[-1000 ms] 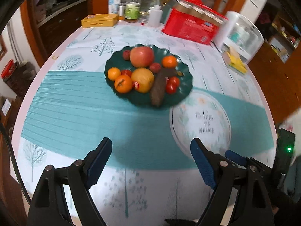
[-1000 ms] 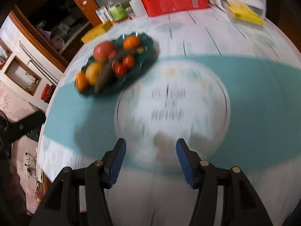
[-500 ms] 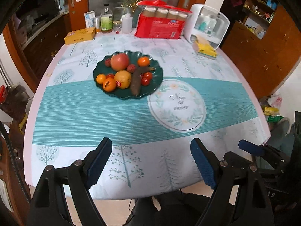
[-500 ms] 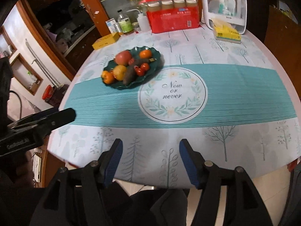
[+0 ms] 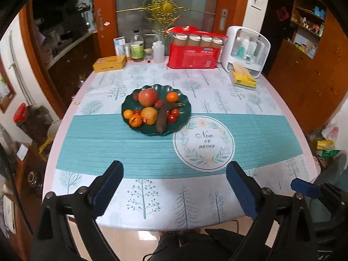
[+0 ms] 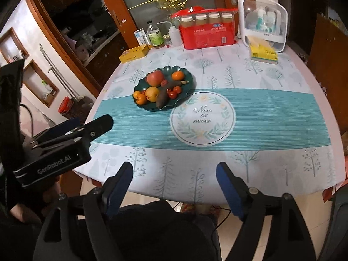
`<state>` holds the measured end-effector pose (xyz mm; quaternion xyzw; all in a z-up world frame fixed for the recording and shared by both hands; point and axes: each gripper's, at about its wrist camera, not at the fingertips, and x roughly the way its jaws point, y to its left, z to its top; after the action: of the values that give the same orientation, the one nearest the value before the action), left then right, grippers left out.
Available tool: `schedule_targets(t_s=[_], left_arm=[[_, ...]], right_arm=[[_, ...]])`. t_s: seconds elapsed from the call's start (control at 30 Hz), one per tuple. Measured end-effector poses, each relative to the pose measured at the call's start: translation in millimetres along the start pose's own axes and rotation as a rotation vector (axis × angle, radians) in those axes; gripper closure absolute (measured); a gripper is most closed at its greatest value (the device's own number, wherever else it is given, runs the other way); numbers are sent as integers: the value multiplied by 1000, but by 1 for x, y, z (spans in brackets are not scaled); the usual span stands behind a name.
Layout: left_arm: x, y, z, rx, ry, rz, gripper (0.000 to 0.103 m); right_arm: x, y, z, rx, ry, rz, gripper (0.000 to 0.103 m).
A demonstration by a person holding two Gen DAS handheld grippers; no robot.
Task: Organize fruits
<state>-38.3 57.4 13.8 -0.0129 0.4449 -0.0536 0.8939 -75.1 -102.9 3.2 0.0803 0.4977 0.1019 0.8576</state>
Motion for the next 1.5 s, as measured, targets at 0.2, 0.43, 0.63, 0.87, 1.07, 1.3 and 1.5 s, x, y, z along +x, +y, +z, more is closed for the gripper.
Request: schedule_targets(t_s=[0.2, 0.43, 0.63, 0.87, 1.07, 1.3, 1.5], left_arm=[[-1, -9, -10, -10, -8, 49, 1], [-3, -16, -12, -7, -28, 86, 1], [-4, -16, -12, -21, -24, 94, 1], [-2, -14, -11, -22, -16, 103, 1], [-1, -15, -11, -19, -18, 102, 1], [0, -16, -10, -17, -19, 103, 1], [0, -16, -10, -18, -17, 102, 1]], right_arm=[[-2, -14, -10, 46, -49, -52, 12], [-1, -16, -13, 26, -69, -71, 1], [-4, -20, -10, 27, -100, -84, 1], [-3, -22, -8, 27, -97, -82, 1], [3, -24, -6, 21, -77, -87, 1], [6, -25, -3, 15, -65, -88, 1], [9, -26, -2, 14, -55, -89, 1]])
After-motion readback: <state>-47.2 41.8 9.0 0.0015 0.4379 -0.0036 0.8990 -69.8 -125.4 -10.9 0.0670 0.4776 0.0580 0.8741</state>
